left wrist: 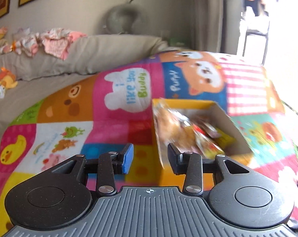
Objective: Organize objects
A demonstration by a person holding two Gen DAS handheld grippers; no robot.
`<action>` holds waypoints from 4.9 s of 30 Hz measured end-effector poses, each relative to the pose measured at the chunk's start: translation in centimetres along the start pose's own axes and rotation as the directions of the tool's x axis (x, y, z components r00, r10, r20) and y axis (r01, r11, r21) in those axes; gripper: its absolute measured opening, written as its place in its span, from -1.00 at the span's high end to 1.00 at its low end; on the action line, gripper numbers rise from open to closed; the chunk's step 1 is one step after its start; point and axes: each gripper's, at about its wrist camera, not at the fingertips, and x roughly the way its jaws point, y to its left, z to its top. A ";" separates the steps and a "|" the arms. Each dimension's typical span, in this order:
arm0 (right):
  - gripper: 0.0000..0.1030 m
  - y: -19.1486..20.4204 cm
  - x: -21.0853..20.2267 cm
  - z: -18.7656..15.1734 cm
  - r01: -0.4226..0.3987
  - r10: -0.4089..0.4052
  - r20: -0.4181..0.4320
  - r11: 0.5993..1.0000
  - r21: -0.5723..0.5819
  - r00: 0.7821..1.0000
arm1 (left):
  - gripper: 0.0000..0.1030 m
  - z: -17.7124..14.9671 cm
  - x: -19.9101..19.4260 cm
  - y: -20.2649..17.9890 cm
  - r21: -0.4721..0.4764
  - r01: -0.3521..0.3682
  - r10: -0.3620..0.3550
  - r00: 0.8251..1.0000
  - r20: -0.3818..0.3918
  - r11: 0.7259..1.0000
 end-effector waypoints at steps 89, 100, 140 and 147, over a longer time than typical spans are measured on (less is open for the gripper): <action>-1.00 1.2 2.0 -5.8 0.048 -0.044 -0.074 0.997 0.056 0.996 | 0.13 -11.0 -1.5 -5.1 0.028 -0.035 0.038 0.996 -0.087 0.999; -1.00 1.2 2.0 -5.8 0.048 -0.044 -0.074 0.997 0.056 0.996 | 0.14 -11.3 -1.9 -5.4 0.038 -0.035 0.038 0.996 -0.084 0.999; -1.00 1.1 2.0 -5.7 0.048 -0.044 -0.074 0.997 0.056 0.996 | 0.12 -11.0 -1.6 -5.0 -0.002 -0.027 0.027 0.996 -0.087 1.000; -1.00 1.2 2.0 -5.7 0.048 -0.044 -0.075 0.997 0.056 0.996 | 0.13 -11.0 -1.6 -4.6 -0.019 -0.017 0.016 0.996 -0.086 1.000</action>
